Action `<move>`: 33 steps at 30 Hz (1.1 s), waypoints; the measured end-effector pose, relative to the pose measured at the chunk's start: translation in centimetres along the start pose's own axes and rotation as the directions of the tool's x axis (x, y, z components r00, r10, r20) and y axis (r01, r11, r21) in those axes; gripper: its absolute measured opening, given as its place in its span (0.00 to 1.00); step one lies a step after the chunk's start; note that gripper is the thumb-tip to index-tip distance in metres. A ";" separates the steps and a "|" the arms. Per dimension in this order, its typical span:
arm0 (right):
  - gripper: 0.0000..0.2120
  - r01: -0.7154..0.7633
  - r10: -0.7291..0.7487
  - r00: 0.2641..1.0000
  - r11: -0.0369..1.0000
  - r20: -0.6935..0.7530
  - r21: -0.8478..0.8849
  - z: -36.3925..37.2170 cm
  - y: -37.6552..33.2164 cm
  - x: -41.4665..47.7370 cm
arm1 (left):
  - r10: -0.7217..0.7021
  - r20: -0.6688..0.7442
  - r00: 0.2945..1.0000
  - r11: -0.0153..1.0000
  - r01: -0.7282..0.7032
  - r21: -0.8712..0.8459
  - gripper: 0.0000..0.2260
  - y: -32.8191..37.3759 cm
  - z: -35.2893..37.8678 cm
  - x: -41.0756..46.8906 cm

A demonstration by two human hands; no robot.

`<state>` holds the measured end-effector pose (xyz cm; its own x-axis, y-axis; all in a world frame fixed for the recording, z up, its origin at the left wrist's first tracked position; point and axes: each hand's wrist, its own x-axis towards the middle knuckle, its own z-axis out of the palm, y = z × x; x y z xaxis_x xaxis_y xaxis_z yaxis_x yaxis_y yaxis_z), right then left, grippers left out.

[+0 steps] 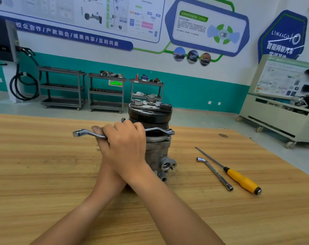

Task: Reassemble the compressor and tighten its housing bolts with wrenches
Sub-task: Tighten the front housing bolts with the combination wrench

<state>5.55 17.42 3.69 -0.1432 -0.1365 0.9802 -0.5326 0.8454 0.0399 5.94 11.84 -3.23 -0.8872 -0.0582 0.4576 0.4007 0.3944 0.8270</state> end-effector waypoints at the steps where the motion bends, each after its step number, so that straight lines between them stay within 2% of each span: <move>1: 0.18 0.007 -0.006 1.000 0.999 -0.013 0.032 0.0 0.0 0.4 | 0.070 -0.003 0.998 0.997 -0.070 0.027 0.21 -0.1 0.2 0.3; 2: 0.18 0.015 -0.011 0.999 0.997 -0.048 0.078 -0.2 0.0 1.1 | 0.126 -0.015 0.992 0.991 -0.126 0.035 0.12 0.1 0.3 0.6; 3: 0.18 0.022 -0.009 0.994 0.992 -0.108 0.126 -0.6 0.1 1.8 | 0.154 -0.018 0.988 0.988 -0.154 0.016 0.12 0.3 0.3 0.7; 5: 0.16 0.018 0.057 0.967 0.958 -0.249 0.286 -2.2 0.1 4.0 | 0.132 0.003 0.991 0.991 -0.132 -0.004 0.23 0.3 0.2 0.9; 6: 0.16 -0.007 0.145 0.948 0.900 -0.284 0.435 -3.2 0.2 5.1 | 0.097 -0.001 0.995 0.995 -0.097 -0.007 0.26 0.2 0.2 1.0; 7: 0.15 -0.052 0.276 0.920 0.791 -0.279 0.609 -4.4 0.5 6.2 | 0.069 -0.012 0.998 0.998 -0.069 -0.004 0.30 0.1 0.1 0.9; 8: 0.16 -0.100 0.425 0.873 0.638 -0.241 0.764 -5.7 1.2 7.2 | 0.064 -0.015 0.998 0.998 -0.064 0.006 0.32 0.1 0.1 0.8; 10: 0.20 -0.169 0.662 0.745 0.299 -0.077 0.939 -8.0 3.8 8.8 | 0.082 -0.018 0.996 0.997 -0.082 0.017 0.33 0.0 0.1 0.7; 13: 0.22 -0.253 0.817 0.543 -0.060 0.193 0.966 -10.0 9.0 9.5 | 0.076 -0.021 0.997 0.997 -0.076 0.013 0.33 0.0 0.2 0.8; 15: 0.22 -0.278 0.842 0.415 -0.243 0.344 0.929 -10.2 11.7 8.6 | 0.071 -0.021 0.997 0.997 -0.071 0.012 0.34 0.2 0.2 0.7; 17: 0.22 -0.242 0.829 0.337 -0.383 0.447 0.892 -9.7 13.6 7.4 | 0.070 -0.019 0.997 0.998 -0.070 0.005 0.34 0.2 0.1 0.7; 20: 0.23 -0.208 0.799 0.288 -0.486 0.528 0.849 -8.6 15.2 5.9 | 0.070 -0.024 0.997 0.998 -0.070 0.007 0.34 0.3 0.1 0.7; 26: 0.22 -0.217 0.700 0.250 -0.633 0.669 0.743 -6.0 17.1 5.2 | 0.069 -0.030 0.997 0.998 -0.069 0.016 0.34 0.4 0.1 0.6; 30: 0.29 -0.232 0.603 0.259 -0.719 0.754 0.655 -4.5 18.0 4.9 | 0.066 -0.029 0.997 0.997 -0.065 0.028 0.34 0.4 0.0 0.6; 33: 0.30 -0.246 0.550 0.266 -0.755 0.791 0.608 -4.3 18.5 4.6 | 0.063 -0.030 0.998 0.998 -0.062 0.033 0.34 0.4 0.1 0.5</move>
<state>-1.32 34.64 9.73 -0.9913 0.0204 0.1298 -0.0698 -0.9186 -0.3890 5.61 12.03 -2.67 -0.8527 -0.0609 0.5189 0.4475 0.4273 0.7856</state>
